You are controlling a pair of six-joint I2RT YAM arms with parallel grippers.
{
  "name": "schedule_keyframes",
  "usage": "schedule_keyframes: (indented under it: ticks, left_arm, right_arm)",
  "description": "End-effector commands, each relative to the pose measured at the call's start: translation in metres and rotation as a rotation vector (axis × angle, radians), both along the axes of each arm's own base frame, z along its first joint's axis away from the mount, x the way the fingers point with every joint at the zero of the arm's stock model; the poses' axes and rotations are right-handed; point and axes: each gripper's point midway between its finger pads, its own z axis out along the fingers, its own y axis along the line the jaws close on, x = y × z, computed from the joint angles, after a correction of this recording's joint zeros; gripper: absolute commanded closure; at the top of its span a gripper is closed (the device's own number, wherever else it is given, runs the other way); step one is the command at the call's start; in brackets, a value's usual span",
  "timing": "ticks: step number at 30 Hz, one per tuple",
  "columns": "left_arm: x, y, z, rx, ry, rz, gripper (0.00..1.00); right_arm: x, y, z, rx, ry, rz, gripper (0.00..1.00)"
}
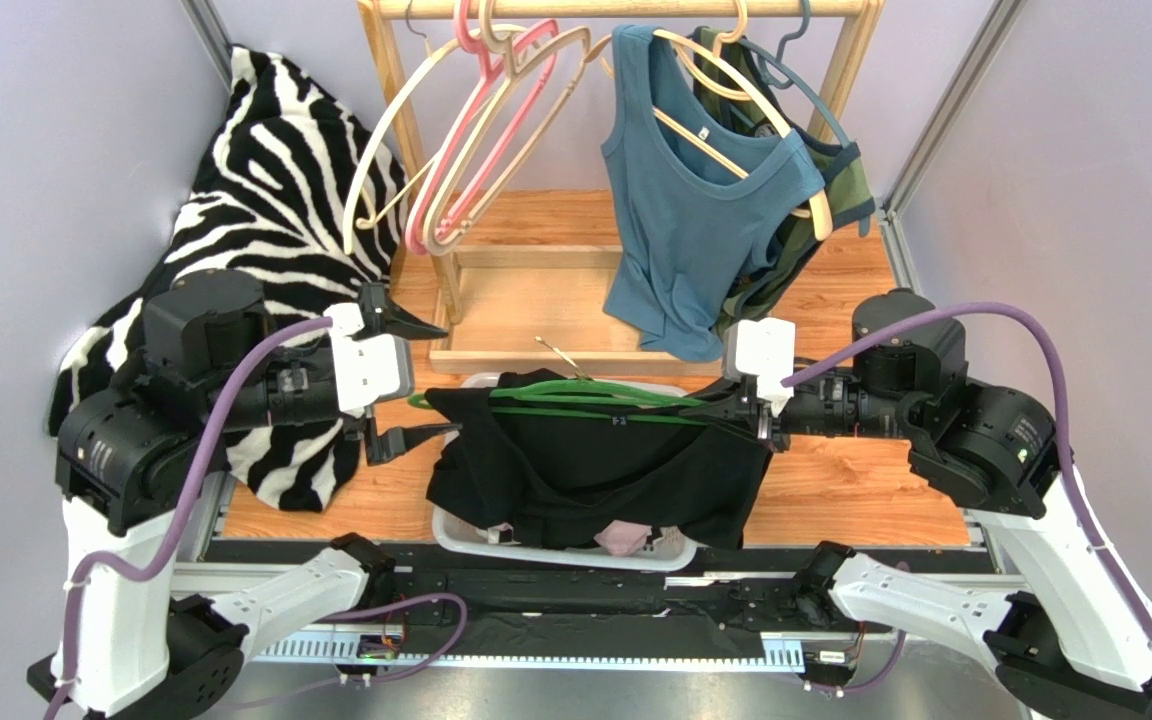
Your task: Remove the tank top from the hanger
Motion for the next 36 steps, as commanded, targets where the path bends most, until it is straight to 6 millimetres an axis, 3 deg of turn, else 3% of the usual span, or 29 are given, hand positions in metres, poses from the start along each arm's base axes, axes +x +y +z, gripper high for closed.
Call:
schedule_keyframes:
  ticks: [1, 5, 12, 17, 19, 20, 23, 27, 31, 34, 36]
  left_arm:
    - [-0.032, -0.005, -0.017, 0.058, 0.125, -0.160, 0.11]
    - [-0.042, -0.005, -0.029, 0.114, 0.191, -0.216, 0.23]
    - [-0.044, -0.010, -0.047, 0.166, 0.257, -0.241, 0.23]
    - [-0.035, -0.012, -0.052, 0.179, 0.243, -0.216, 0.29]
    - [-0.032, -0.013, -0.050, 0.177, 0.226, -0.212, 0.42]
    - [-0.031, -0.013, -0.050, 0.177, 0.226, -0.212, 0.58]
    - [-0.027, -0.017, -0.048, 0.174, 0.221, -0.205, 0.77]
    - [-0.028, -0.017, -0.049, 0.173, 0.222, -0.210, 0.82]
    - [-0.026, -0.017, -0.050, 0.173, 0.221, -0.196, 0.89]
    - [-0.022, -0.017, -0.044, 0.155, 0.204, -0.168, 1.00]
    - [-0.019, -0.018, -0.041, 0.143, 0.188, -0.155, 1.00]
  right_arm:
    - [0.011, 0.008, 0.027, 0.053, -0.129, 0.010, 1.00]
    - [0.014, 0.011, 0.038, 0.075, -0.161, 0.009, 1.00]
    - [0.012, 0.022, 0.051, 0.108, -0.163, 0.046, 1.00]
    - [0.010, 0.030, 0.052, 0.111, -0.161, 0.068, 1.00]
    - [0.007, 0.034, 0.051, 0.108, -0.156, 0.085, 1.00]
    - [0.008, 0.036, 0.049, 0.105, -0.155, 0.085, 1.00]
    - [0.006, 0.046, 0.048, 0.111, -0.145, 0.107, 1.00]
    - [0.010, 0.057, 0.046, 0.113, -0.144, 0.106, 1.00]
    - [0.013, 0.065, 0.056, 0.166, -0.154, 0.101, 1.00]
    - [0.018, 0.066, 0.058, 0.185, -0.167, 0.078, 1.00]
    - [0.022, 0.062, 0.059, 0.197, -0.185, 0.044, 0.99]
